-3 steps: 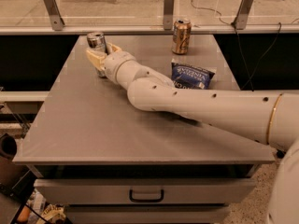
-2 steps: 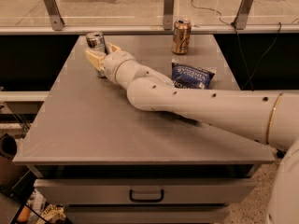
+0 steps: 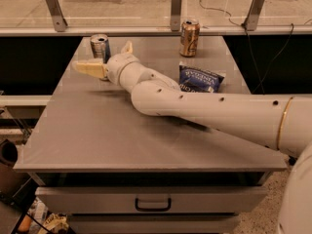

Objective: Place redbull can upright

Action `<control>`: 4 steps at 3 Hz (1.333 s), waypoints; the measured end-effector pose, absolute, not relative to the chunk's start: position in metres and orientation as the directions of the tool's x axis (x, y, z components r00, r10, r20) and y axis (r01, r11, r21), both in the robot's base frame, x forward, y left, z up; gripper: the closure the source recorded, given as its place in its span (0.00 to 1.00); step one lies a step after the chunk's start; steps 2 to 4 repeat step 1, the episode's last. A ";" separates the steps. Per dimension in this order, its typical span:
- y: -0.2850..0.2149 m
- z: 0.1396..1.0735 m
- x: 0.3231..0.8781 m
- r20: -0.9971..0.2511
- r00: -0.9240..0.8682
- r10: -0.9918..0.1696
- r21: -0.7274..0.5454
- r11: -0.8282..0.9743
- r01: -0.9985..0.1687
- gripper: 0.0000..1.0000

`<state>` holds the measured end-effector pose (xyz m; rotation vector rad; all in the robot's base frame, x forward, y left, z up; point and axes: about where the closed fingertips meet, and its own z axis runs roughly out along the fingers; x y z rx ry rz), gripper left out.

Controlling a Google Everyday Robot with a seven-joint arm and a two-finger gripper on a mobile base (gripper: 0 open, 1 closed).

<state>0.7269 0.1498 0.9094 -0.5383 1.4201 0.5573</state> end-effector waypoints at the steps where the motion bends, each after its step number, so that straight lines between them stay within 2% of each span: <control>1: 0.150 0.909 0.727 -0.997 0.069 0.038 -0.016 0.760 -0.650 0.00; 4: 0.150 0.909 0.727 -0.997 0.069 0.038 -0.016 0.760 -0.650 0.00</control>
Offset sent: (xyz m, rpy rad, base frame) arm 0.0000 0.0000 0.0000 0.0000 0.0000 0.0000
